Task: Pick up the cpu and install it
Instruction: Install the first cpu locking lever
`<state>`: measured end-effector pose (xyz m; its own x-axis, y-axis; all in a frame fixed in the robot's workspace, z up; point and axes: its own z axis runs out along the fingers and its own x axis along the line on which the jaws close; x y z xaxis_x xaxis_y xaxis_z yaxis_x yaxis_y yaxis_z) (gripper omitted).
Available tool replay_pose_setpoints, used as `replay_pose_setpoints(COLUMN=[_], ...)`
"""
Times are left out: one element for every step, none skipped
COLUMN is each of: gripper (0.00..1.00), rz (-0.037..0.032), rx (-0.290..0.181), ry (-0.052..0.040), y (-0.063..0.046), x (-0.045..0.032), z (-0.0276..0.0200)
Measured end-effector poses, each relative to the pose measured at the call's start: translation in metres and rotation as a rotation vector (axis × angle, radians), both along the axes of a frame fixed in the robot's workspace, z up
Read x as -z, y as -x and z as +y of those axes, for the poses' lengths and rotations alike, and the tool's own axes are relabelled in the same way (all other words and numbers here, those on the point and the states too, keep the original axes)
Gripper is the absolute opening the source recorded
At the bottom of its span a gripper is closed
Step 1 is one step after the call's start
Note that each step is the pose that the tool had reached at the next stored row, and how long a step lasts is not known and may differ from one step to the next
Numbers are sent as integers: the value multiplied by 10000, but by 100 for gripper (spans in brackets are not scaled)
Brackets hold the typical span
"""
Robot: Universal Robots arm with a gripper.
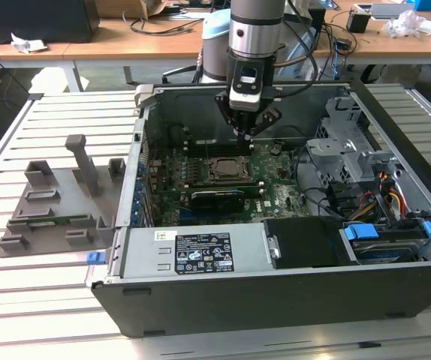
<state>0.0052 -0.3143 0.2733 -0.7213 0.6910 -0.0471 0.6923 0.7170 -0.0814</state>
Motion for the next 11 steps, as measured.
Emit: replay_pose_setpoints(gripper=[11,11,11,11,11,11,11,11,11,11,11], rz=[0,0,0,0,0,0,0,-1,0,-1,-1], rx=[-202,-312,-405,-540,-628,-768,-897,-974,-1087,-1182,-1327], ry=[0,0,0,-1,0,-1,-1,-1,-1,-1,-1], y=[0,0,0,0,0,0,0,0,0,0,0], x=[0,0,0,0,0,0,0,0,0,0,0], z=[0,0,0,0,0,0,0,0,0,0,0])
